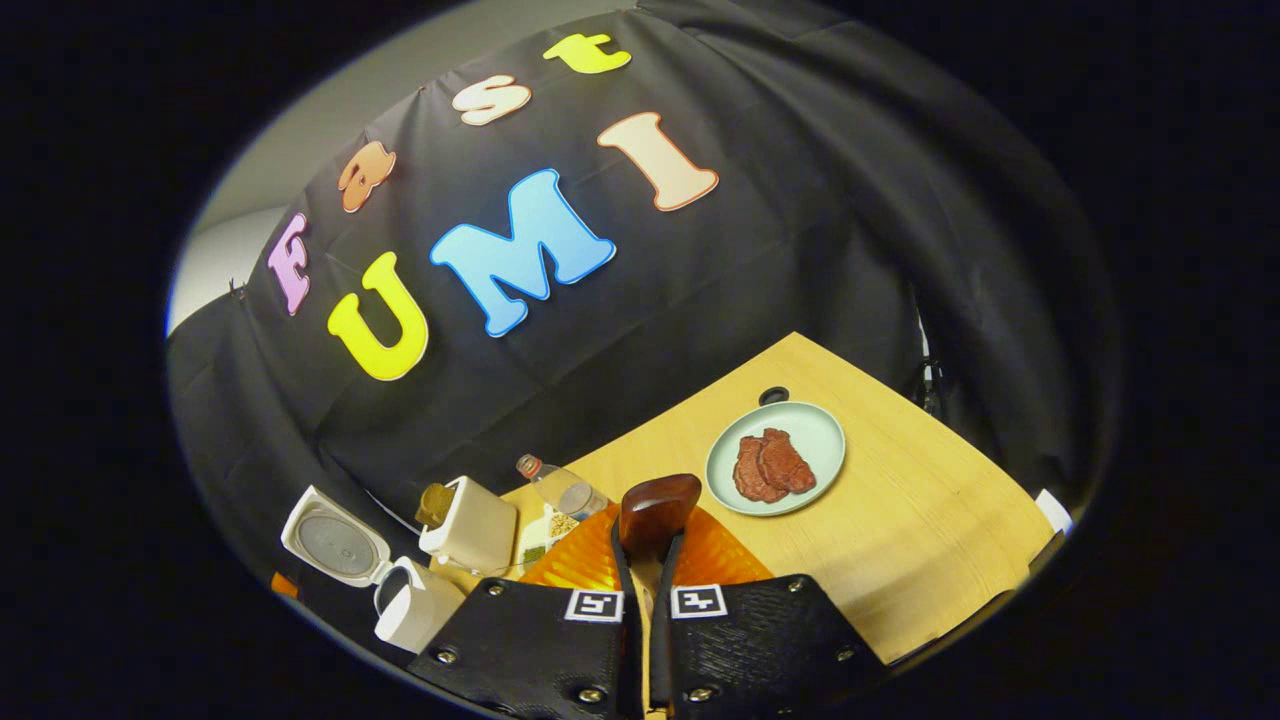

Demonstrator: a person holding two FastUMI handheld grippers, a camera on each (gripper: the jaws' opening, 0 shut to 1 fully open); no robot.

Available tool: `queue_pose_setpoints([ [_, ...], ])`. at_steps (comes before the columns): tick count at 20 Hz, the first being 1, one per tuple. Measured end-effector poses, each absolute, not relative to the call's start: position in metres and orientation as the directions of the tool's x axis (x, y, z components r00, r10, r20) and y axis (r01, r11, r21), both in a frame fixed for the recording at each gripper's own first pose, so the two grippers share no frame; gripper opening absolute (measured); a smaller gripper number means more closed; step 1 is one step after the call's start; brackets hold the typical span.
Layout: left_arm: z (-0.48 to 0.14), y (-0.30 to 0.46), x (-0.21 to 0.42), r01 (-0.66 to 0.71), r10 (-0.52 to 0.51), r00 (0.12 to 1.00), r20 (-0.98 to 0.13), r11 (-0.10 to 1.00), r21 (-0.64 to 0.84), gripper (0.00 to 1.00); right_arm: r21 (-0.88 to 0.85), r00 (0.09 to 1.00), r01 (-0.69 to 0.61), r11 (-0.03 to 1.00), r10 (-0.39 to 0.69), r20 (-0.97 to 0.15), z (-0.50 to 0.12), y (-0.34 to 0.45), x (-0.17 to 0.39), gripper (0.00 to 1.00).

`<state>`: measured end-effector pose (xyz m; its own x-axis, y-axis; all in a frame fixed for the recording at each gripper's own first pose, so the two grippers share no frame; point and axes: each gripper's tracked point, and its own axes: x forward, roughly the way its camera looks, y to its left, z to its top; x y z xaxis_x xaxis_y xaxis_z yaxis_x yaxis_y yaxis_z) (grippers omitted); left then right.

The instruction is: Close the left gripper, press the button to open the rice cooker; take a wooden spoon from the chopstick holder with the right hand, scoop a spoonful of rice and pour it into the rice cooker, then put the wooden spoon back into the chopstick holder.

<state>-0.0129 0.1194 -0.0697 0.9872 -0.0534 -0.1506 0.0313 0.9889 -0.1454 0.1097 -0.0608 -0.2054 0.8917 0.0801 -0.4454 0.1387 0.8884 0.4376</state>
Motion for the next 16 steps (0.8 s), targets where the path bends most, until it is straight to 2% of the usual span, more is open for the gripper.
queue_pose_setpoints([
  [16,-0.065,0.143,-0.04,-0.041,0.029,0.986,-0.167,0.997,-0.065,0.96,0.277,0.836,0.171,0.946,0.01,-0.549,-0.287,-0.043,0.112,0.03],
])
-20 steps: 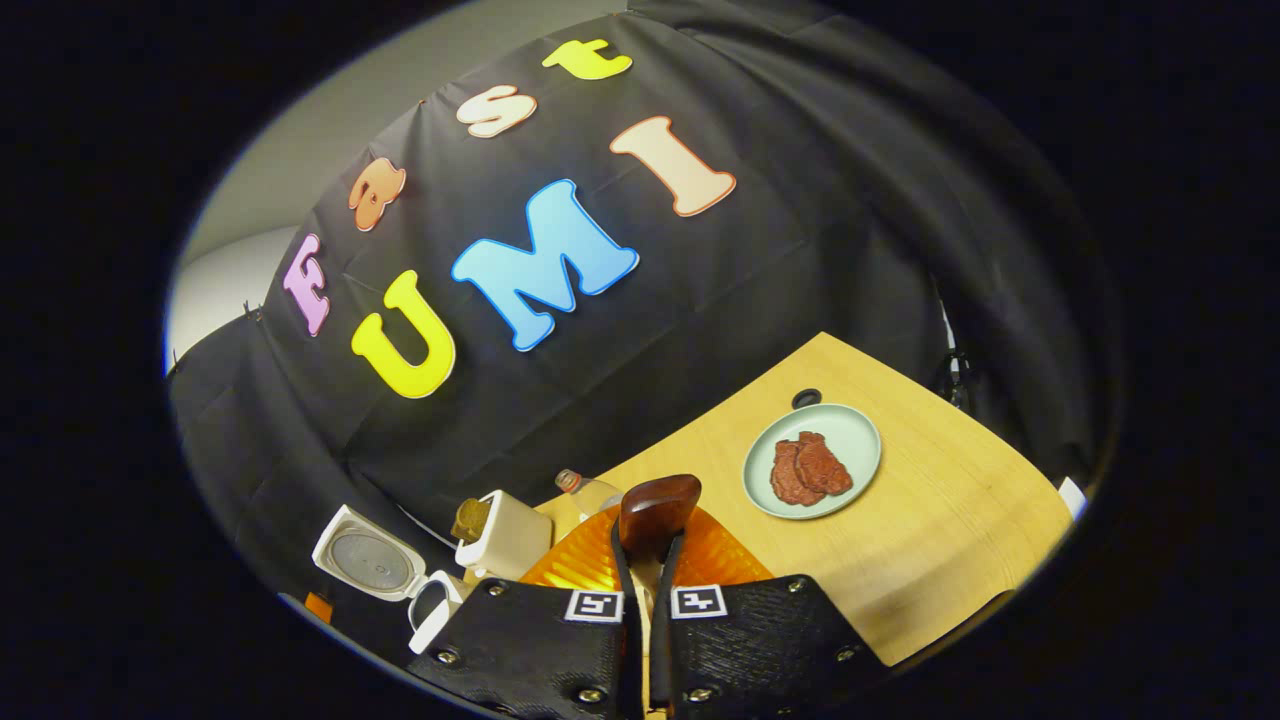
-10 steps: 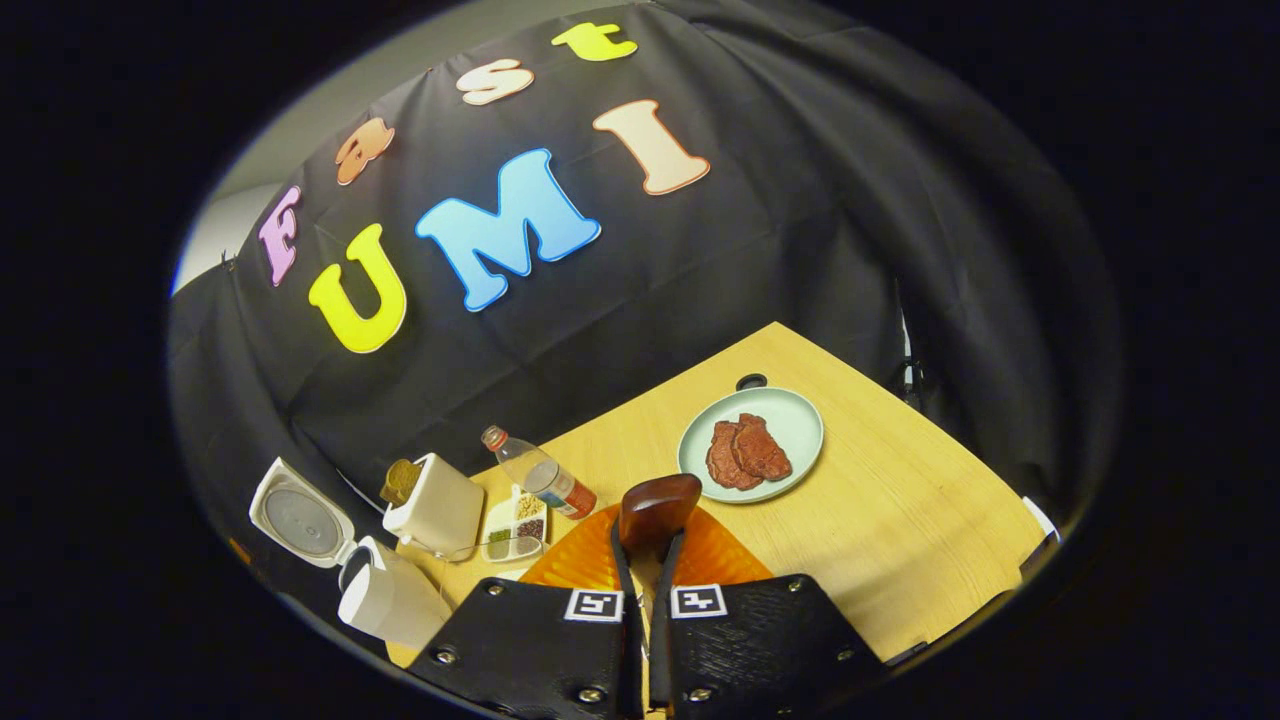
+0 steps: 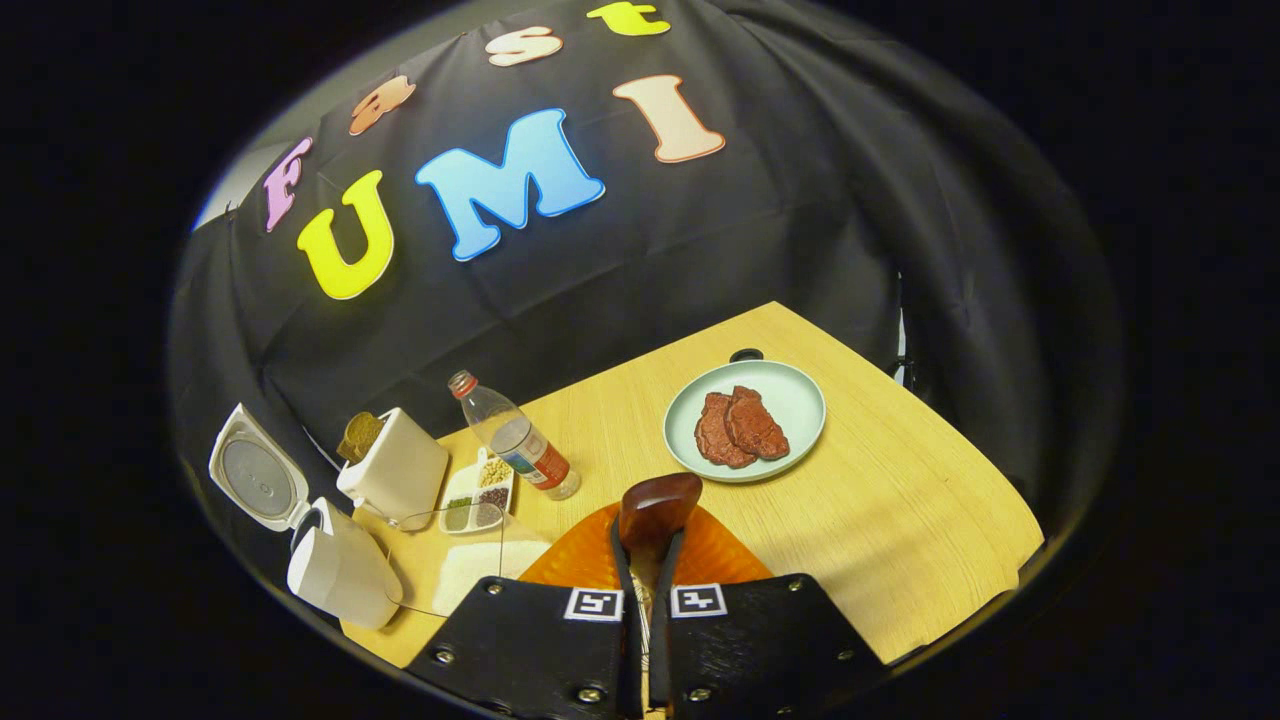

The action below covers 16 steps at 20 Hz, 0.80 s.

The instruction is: Close the left gripper, press the button to open the rice cooker; take a wooden spoon from the chopstick holder with the right hand, scoop a spoonful of rice and pour it into the rice cooker, then put the wooden spoon back into the chopstick holder.

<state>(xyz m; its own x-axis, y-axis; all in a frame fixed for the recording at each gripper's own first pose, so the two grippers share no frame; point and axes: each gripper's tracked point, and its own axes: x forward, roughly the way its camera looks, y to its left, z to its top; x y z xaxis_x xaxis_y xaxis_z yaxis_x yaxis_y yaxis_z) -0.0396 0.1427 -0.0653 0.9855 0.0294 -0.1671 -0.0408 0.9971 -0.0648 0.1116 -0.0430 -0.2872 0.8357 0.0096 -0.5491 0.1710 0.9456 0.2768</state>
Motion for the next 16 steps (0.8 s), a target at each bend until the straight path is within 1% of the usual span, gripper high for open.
queue_pose_setpoints([
  [4,-0.067,0.148,-0.045,-0.073,0.061,0.984,-0.166,0.995,-0.07,0.97,0.275,0.84,0.179,0.945,-0.001,-0.543,-0.298,-0.044,0.112,0.03],
  [7,-0.07,0.141,-0.043,-0.065,0.05,0.984,-0.17,0.995,-0.081,0.96,0.267,0.837,0.192,0.944,-0.016,-0.547,-0.299,-0.048,0.111,0.03],
  [8,-0.071,0.137,-0.041,-0.058,0.044,0.985,-0.169,0.995,-0.083,0.96,0.257,0.834,0.19,0.948,-0.018,-0.552,-0.298,-0.052,0.11,0.1],
  [9,-0.069,0.133,-0.039,-0.051,0.036,0.985,-0.167,0.995,-0.086,0.96,0.248,0.835,0.176,0.953,-0.011,-0.55,-0.298,-0.052,0.109,0.14],
  [10,-0.07,0.129,-0.037,-0.041,0.026,0.986,-0.165,0.995,-0.089,0.96,0.229,0.835,0.161,0.96,-0.009,-0.55,-0.298,-0.053,0.107,0.13],
  [11,-0.07,0.124,-0.034,-0.031,0.016,0.987,-0.163,0.995,-0.092,0.96,0.209,0.839,0.157,0.965,-0.019,-0.543,-0.296,-0.057,0.104,0.31],
  [14,-0.072,0.11,-0.027,0.003,-0.018,0.987,-0.161,0.996,-0.094,0.96,0.127,0.853,0.219,0.968,-0.126,-0.506,-0.28,-0.088,0.097,0.98],
  [16,-0.068,0.102,-0.02,0.026,-0.04,0.988,-0.152,0.995,-0.093,0.96,0.074,0.865,0.236,0.969,-0.175,-0.47,-0.262,-0.098,0.091,0.97],
])
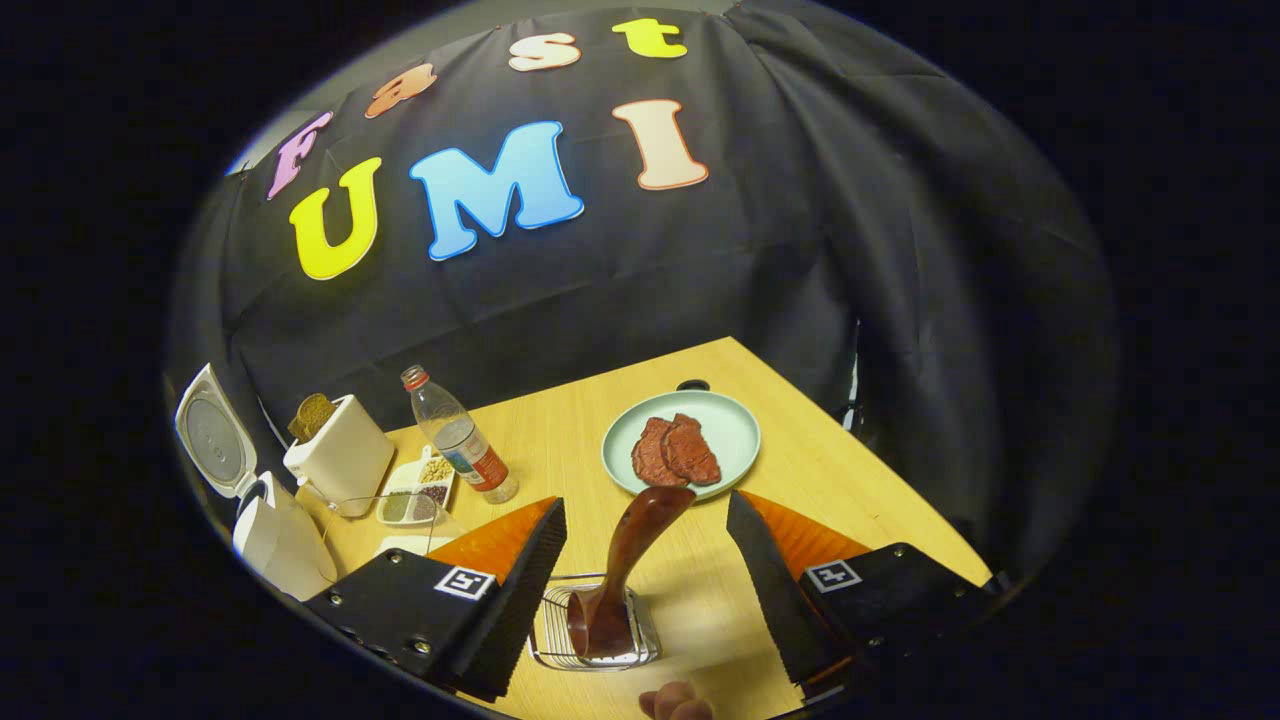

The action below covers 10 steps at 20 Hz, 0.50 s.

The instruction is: Close the left gripper, press the button to open the rice cooker; take a wooden spoon from the chopstick holder with the right hand, scoop a spoonful of rice and pour it into the rice cooker, then put the wooden spoon back into the chopstick holder.

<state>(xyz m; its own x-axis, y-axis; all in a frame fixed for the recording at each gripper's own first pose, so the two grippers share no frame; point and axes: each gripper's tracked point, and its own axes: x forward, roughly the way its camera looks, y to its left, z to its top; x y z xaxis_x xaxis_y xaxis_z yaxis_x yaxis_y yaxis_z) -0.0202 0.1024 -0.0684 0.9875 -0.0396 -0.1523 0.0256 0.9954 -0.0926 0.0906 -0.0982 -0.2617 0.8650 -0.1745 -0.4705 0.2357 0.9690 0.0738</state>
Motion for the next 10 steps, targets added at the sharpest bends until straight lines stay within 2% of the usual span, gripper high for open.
queue_pose_setpoints([
  [2,-0.066,0.099,-0.014,0.043,-0.056,0.988,-0.145,0.995,-0.092,0.96,0.027,0.891,0.227,0.974,-0.196,-0.41,-0.232,-0.102,0.089,0.96],
  [5,-0.06,0.103,-0.001,0.046,-0.057,0.989,-0.137,0.995,-0.086,0.97,0.005,0.934,0.184,0.983,-0.173,-0.314,-0.177,-0.09,0.089,0.97],
  [10,-0.052,0.136,0.019,0.016,-0.026,0.99,-0.136,0.997,-0.075,0.97,0.039,0.961,0.065,0.997,-0.052,-0.271,-0.129,-0.036,0.091,0.96],
])
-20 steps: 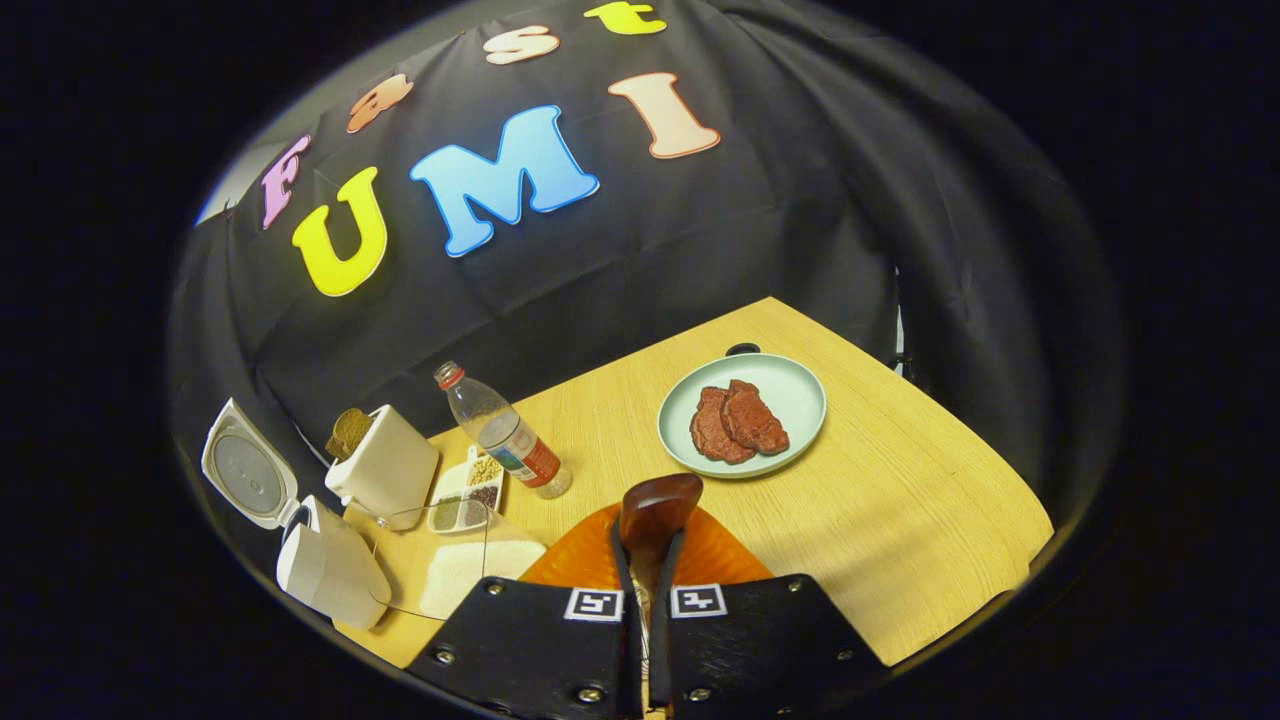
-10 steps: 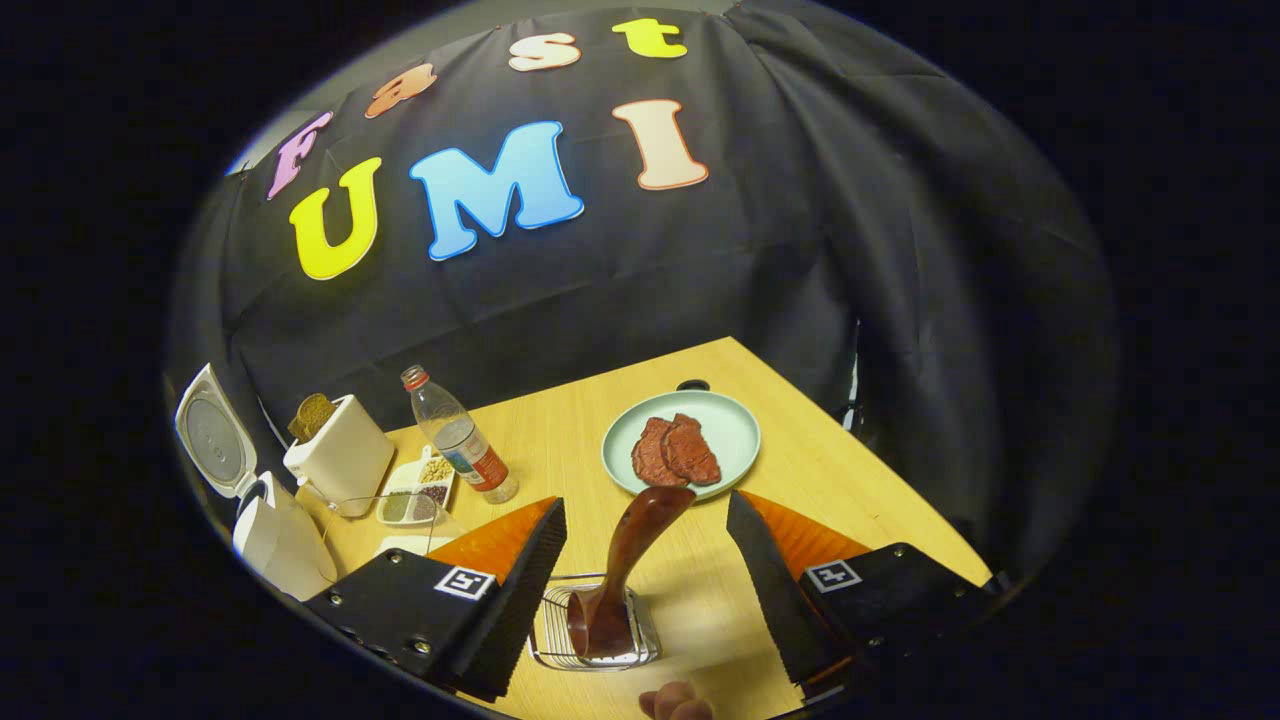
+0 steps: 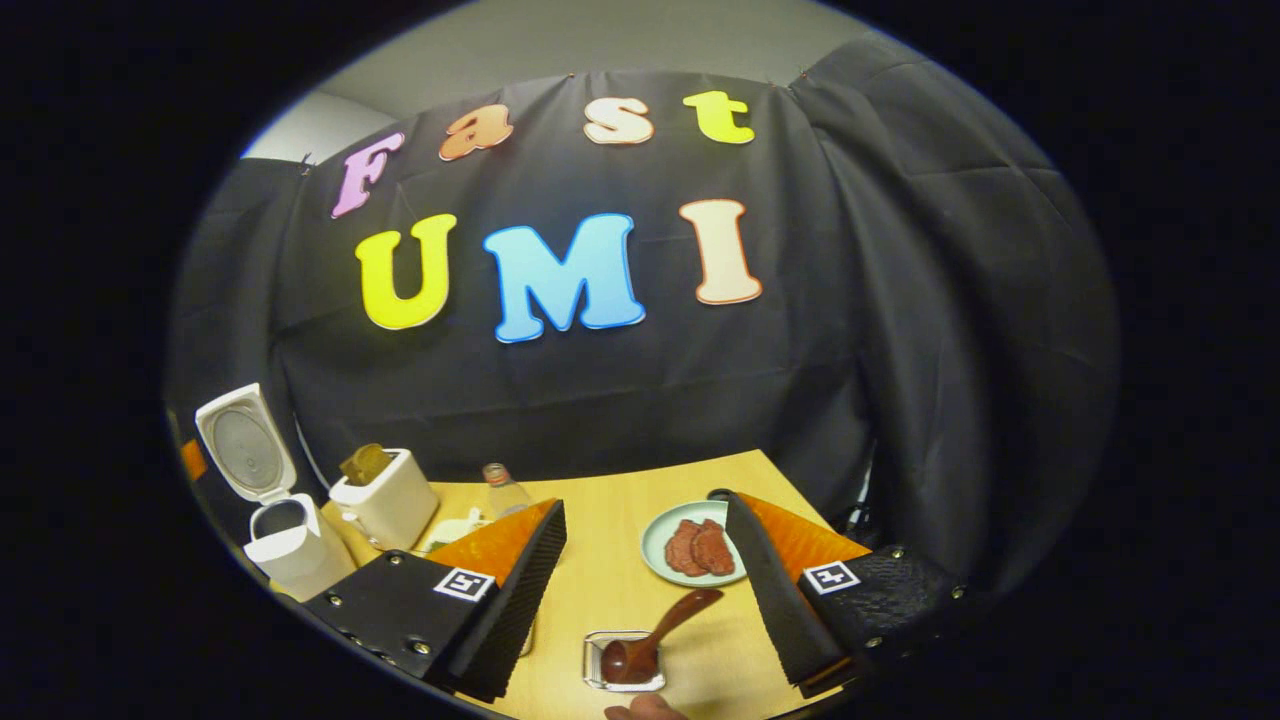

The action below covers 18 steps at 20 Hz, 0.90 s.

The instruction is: Close the left gripper, press the button to open the rice cooker; take a wooden spoon from the chopstick holder with the right hand, scoop a spoonful of rice and pour it into the rice cooker, then put the wooden spoon back into the chopstick holder.

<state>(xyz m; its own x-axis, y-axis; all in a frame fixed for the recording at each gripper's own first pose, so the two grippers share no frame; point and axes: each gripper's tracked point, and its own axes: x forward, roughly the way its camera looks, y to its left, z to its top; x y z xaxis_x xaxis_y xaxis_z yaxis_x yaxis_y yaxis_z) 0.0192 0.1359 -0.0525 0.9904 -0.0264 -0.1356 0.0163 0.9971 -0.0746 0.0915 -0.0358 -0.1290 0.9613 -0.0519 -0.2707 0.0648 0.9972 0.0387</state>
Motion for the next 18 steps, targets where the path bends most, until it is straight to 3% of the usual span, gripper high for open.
queue_pose_setpoints([
  [13,-0.002,0.286,0.077,-0.134,0.133,0.987,-0.087,0.991,-0.008,0.97,0.014,0.993,-0.001,1.0,0.002,-0.116,-0.05,0.028,0.09,0.96],
  [18,0.027,0.356,0.11,-0.202,0.201,0.977,-0.065,0.979,-0.006,0.96,0.004,0.992,0.011,1.0,-0.01,-0.128,-0.054,0.031,0.093,0.96],
])
